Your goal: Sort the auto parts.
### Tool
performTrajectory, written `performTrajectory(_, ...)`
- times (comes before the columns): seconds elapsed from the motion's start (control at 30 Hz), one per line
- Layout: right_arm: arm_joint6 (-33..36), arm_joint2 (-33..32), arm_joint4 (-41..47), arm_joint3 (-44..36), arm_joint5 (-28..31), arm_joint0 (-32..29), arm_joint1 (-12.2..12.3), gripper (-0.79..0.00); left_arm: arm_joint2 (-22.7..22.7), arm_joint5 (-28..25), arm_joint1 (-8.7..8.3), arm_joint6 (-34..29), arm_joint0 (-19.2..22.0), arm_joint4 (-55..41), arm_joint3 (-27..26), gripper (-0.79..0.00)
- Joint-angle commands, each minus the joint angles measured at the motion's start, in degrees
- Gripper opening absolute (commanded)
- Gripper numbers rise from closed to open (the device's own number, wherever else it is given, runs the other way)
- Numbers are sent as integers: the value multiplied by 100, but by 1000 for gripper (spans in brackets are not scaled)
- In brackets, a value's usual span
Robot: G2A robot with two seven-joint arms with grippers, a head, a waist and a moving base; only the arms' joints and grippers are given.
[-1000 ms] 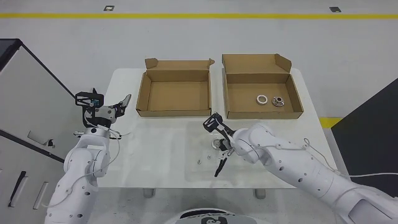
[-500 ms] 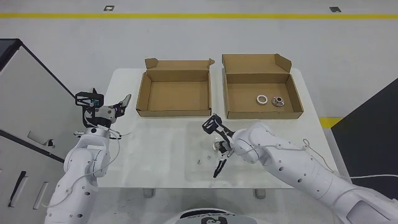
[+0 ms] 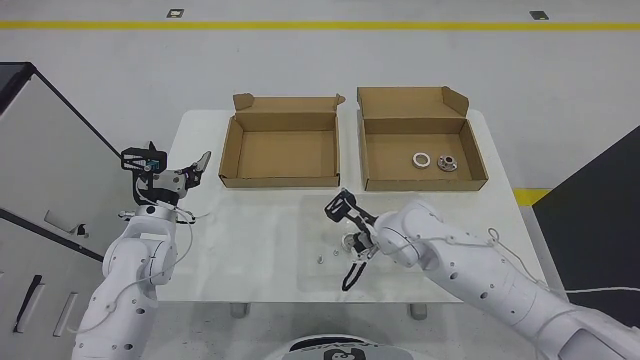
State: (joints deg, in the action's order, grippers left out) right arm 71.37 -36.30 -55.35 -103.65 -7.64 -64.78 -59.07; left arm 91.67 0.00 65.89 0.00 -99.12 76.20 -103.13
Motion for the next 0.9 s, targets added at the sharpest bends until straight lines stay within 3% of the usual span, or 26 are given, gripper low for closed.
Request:
performTrajectory(0.0,16,-33,-4,-16,50,-33,3,-446,0,0,0,0,0,0,0,0)
performTrajectory(0.87,59,-44,-6,319,186,30,-209,-489,0,0,0,0,0,0,0,0)
